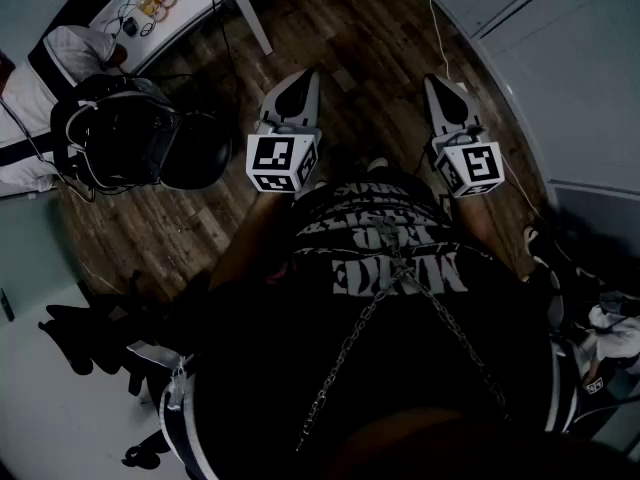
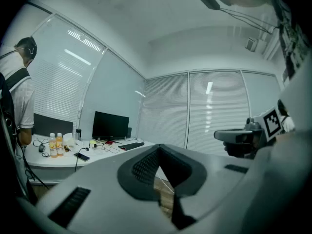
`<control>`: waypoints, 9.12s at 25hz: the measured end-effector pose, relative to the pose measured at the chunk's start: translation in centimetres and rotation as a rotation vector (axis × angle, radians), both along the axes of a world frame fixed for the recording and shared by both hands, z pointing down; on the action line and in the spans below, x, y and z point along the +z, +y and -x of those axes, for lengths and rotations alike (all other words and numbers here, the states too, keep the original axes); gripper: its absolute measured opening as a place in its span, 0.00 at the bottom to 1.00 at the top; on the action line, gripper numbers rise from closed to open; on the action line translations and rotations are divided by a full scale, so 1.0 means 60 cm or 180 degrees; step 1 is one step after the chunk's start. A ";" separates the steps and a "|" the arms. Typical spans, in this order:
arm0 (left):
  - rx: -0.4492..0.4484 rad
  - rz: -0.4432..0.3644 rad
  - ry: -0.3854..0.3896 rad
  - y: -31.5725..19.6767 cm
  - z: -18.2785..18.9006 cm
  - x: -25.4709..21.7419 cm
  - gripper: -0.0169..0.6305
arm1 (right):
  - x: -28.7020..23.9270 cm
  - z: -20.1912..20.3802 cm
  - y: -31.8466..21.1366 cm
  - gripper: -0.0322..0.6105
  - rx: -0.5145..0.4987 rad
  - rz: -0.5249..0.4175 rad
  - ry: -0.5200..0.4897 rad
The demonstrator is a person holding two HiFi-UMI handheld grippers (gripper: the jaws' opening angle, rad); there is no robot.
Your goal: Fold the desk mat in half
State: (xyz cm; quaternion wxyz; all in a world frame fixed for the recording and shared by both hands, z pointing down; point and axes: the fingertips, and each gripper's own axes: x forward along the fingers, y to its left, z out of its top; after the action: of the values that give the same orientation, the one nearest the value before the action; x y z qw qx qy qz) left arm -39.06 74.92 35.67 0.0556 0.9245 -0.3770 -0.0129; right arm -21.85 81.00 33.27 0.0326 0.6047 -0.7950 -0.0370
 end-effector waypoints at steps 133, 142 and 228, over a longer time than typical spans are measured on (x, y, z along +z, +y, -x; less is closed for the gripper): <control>-0.0533 0.0701 0.0032 -1.156 -0.573 0.069 0.04 | 0.062 -0.553 -1.182 0.05 -0.0741 0.0844 -0.0203; -0.0085 0.0566 0.0043 -1.194 -0.757 0.007 0.04 | 0.024 -0.714 -1.189 0.05 -0.0351 0.0811 -0.0342; -0.0859 0.0856 -0.0376 -1.708 -0.772 0.144 0.04 | 0.149 -0.651 -1.793 0.05 -0.1974 0.0962 -0.0390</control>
State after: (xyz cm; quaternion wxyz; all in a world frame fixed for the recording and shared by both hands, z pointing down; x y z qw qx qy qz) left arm 7.28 -27.54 44.32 0.1542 0.8490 -0.4984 0.0845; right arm 17.20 -26.56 42.24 0.0612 0.3239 -0.9378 0.1094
